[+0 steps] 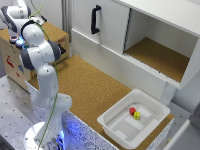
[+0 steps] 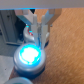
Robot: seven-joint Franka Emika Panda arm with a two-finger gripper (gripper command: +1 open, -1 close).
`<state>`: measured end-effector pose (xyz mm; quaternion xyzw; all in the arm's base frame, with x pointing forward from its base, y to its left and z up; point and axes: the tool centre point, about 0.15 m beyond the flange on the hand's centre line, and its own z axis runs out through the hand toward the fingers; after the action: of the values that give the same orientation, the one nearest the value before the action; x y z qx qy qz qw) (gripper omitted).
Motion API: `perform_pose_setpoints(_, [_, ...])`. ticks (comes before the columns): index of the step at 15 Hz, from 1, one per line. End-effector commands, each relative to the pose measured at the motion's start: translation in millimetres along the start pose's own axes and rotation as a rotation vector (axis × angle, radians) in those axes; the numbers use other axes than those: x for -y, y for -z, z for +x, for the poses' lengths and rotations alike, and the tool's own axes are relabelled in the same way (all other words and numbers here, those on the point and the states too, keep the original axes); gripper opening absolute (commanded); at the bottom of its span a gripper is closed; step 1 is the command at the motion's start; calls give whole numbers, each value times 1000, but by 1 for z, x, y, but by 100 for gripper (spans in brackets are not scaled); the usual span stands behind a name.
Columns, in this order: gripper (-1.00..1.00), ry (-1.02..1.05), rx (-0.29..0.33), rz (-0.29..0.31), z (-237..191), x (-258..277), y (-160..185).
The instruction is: Switch off the blue light
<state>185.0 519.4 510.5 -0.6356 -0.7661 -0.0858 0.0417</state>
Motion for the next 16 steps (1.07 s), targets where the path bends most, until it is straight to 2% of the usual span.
perform_pose_setpoints(1, [100,54,-80,-71,-37,20,98])
perform_pose_setpoints(5, [100,-73,-17,-35,-77,-2,71])
perform_pose_setpoints(10, [100,-291,71,8,-152,-27,27])
perform_pose_setpoints(12, [100,-380,82,13,-182,-33,17])
perform_pose_setpoints(14, [100,-497,60,-1,-213,-39,15])
perform_pose_setpoints(16, [100,-588,25,24,-239,-42,11])
